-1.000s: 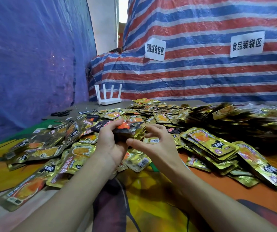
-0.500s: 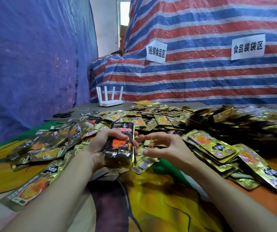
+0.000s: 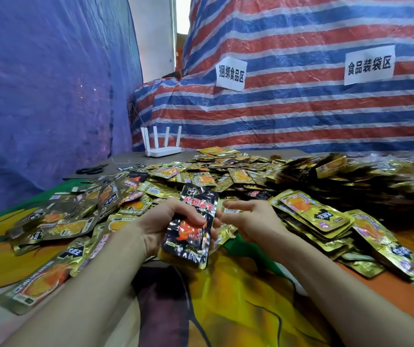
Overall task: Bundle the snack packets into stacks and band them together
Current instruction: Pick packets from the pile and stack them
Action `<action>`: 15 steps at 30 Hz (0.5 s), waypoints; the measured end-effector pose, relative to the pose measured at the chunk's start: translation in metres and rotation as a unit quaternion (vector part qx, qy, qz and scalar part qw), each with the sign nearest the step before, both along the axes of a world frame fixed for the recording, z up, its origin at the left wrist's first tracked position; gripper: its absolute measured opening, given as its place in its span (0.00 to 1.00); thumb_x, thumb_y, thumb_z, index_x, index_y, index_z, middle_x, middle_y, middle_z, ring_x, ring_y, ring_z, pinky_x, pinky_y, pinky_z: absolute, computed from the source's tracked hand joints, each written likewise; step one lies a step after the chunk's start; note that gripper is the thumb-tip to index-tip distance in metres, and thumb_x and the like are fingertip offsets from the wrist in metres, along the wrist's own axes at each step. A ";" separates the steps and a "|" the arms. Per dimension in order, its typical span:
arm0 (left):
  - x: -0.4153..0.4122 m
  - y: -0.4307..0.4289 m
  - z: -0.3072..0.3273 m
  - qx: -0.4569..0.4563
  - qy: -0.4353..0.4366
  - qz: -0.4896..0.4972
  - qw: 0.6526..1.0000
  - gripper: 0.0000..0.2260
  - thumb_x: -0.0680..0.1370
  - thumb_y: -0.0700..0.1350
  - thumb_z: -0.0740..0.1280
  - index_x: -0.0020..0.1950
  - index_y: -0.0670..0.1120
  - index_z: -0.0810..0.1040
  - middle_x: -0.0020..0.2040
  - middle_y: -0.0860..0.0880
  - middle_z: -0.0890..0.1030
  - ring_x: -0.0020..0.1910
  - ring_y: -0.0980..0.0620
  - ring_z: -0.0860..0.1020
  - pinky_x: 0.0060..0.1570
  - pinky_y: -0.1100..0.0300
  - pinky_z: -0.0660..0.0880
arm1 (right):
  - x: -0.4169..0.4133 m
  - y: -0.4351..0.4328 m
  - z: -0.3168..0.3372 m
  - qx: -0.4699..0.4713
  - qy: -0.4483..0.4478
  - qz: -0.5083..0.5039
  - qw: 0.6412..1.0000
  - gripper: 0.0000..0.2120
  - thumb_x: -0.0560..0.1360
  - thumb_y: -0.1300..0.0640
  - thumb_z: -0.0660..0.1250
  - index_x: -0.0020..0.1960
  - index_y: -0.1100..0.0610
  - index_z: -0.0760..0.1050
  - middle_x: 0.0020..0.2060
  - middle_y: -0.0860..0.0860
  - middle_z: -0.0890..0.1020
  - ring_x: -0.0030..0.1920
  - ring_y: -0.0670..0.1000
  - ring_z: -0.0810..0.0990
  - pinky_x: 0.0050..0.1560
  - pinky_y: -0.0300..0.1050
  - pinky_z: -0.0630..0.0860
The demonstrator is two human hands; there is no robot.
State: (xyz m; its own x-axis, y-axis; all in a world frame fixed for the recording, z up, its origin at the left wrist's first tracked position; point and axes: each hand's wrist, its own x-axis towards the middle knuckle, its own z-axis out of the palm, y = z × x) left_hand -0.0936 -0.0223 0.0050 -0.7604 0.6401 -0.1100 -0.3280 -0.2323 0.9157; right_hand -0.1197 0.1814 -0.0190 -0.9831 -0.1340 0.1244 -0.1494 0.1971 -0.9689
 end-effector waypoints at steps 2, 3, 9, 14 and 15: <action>0.001 0.004 -0.002 -0.039 0.010 0.002 0.999 0.19 0.63 0.30 0.72 0.54 0.34 0.83 0.48 0.39 0.81 0.43 0.43 0.83 0.47 0.49 0.82 | -0.002 -0.004 -0.001 -0.152 -0.075 -0.017 0.985 0.14 0.72 0.68 0.74 0.58 0.63 0.82 0.28 0.50 0.78 0.24 0.44 0.71 0.23 0.36 0.66; 0.002 0.007 -0.003 -0.060 0.017 0.005 0.998 0.19 0.63 0.30 0.71 0.54 0.35 0.83 0.47 0.39 0.81 0.43 0.44 0.83 0.47 0.50 0.81 | -0.003 -0.007 -0.001 -0.216 -0.098 -0.023 0.971 0.13 0.73 0.71 0.71 0.58 0.65 0.81 0.30 0.53 0.80 0.28 0.47 0.74 0.26 0.38 0.69; 0.006 0.017 -0.001 -0.116 0.023 0.040 0.992 0.18 0.66 0.32 0.68 0.55 0.36 0.81 0.45 0.39 0.81 0.42 0.43 0.83 0.48 0.50 0.80 | -0.001 -0.010 0.005 -0.361 -0.140 -0.005 0.922 0.14 0.76 0.72 0.67 0.59 0.64 0.79 0.42 0.60 0.85 0.35 0.55 0.86 0.32 0.44 0.83; 0.009 0.014 0.000 -0.127 0.021 0.052 0.990 0.14 0.66 0.32 0.67 0.50 0.37 0.84 0.45 0.38 0.84 0.41 0.44 0.85 0.42 0.52 0.83 | 0.005 -0.009 0.003 -0.298 -0.098 0.023 0.949 0.15 0.74 0.67 0.72 0.60 0.58 0.81 0.48 0.60 0.87 0.40 0.60 0.87 0.32 0.51 0.82; 0.010 0.012 0.001 -0.120 0.020 0.060 0.991 0.14 0.66 0.32 0.68 0.49 0.37 0.85 0.46 0.38 0.84 0.41 0.43 0.85 0.41 0.52 0.83 | 0.006 -0.009 0.002 -0.290 -0.085 0.022 0.953 0.16 0.73 0.66 0.74 0.60 0.58 0.81 0.50 0.59 0.87 0.40 0.59 0.87 0.33 0.52 0.82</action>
State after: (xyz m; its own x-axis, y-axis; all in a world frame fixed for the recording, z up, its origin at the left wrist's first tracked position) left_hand -0.0837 -0.0098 0.0062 -0.8363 0.5040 -0.2158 -0.2727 -0.0410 0.9612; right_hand -0.1141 0.1727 -0.0165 -0.9907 -0.1327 0.0299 0.0232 -0.3817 -0.9240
